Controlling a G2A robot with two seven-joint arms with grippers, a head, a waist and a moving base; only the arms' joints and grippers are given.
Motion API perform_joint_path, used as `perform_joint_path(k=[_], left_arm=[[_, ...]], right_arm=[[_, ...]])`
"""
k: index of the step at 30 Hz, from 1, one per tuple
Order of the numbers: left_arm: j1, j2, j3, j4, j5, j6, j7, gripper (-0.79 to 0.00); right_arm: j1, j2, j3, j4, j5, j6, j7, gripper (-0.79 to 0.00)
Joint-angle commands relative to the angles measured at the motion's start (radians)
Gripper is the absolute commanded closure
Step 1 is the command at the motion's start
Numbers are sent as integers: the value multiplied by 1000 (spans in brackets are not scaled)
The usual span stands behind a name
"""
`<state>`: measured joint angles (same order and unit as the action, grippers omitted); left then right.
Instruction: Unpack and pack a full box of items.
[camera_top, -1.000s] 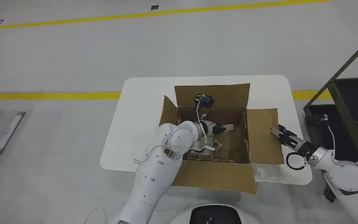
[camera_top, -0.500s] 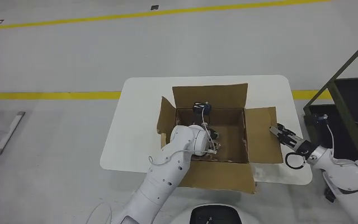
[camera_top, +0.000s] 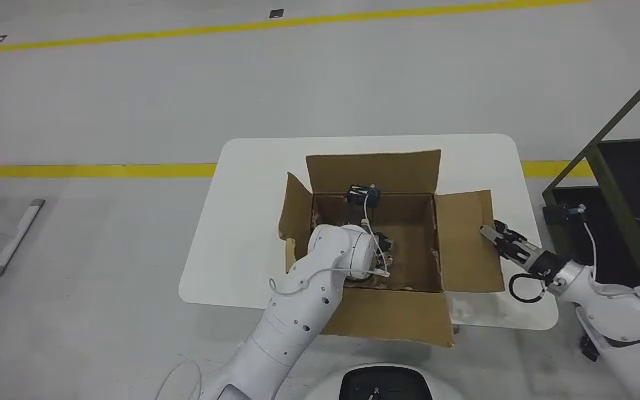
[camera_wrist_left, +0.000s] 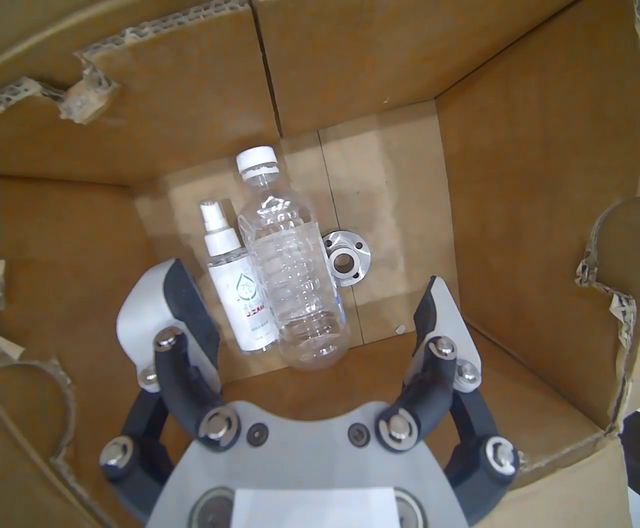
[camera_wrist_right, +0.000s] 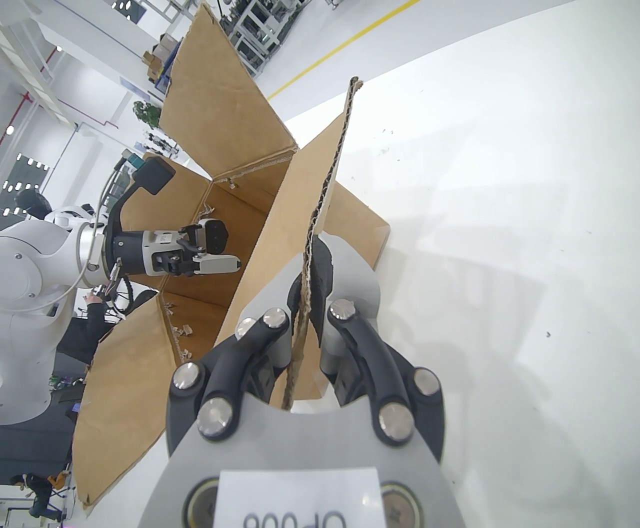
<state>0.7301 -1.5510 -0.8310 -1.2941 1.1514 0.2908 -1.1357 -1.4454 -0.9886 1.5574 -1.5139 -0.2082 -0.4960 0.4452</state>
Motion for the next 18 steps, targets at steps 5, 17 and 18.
perform_joint_path(k=[5, 17, 18], left_arm=[[-12, -18, 27, 74, 18, 96, -69, -785], [-101, -90, 115, 268, 7, 234, -111, -508], [-105, -95, 120, 278, 5, 234, -106, -477]], right_arm=[[-4, -1, 4, -3, -2, -5, -4, 0], [-15, -2, 9, -17, -3, -3, 4, 0], [-15, -2, 11, -18, -3, -3, 4, 0]])
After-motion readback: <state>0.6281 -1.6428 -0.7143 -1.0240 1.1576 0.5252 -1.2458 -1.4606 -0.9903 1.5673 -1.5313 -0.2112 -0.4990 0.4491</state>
